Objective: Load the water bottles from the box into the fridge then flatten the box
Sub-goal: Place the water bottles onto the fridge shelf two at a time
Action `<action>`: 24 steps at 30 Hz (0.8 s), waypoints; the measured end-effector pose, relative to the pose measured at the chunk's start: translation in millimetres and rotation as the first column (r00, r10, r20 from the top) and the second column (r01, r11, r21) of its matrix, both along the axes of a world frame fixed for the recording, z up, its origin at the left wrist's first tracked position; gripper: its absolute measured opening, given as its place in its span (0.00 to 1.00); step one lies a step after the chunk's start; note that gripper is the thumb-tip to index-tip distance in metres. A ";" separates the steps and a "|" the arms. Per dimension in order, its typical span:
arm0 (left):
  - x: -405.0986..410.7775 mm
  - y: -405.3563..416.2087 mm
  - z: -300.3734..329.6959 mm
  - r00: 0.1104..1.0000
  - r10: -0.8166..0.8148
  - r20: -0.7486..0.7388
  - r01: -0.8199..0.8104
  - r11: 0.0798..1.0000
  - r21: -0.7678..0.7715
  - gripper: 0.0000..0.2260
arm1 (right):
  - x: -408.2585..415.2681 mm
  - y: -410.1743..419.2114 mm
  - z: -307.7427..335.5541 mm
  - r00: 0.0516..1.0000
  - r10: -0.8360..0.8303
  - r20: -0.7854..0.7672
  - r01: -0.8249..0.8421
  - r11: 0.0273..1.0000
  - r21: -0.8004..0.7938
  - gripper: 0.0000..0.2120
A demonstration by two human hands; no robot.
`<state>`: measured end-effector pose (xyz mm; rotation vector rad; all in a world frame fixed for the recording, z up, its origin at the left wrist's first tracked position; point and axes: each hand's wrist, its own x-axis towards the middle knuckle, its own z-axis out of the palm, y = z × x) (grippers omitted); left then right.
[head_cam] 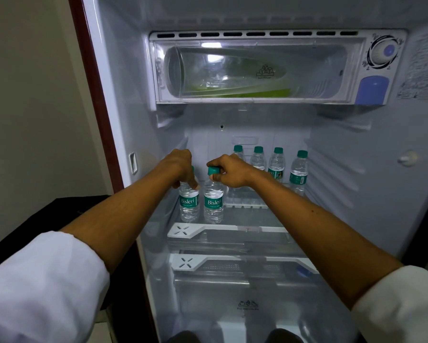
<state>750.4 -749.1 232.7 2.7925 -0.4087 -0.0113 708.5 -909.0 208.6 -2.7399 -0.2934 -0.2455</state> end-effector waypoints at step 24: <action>42.2 -99.4 45.9 0.970 -0.150 0.190 0.164 0.985 -0.059 0.27 | 30.8 -131.3 9.9 0.909 -0.413 0.057 0.370 0.863 0.344 0.22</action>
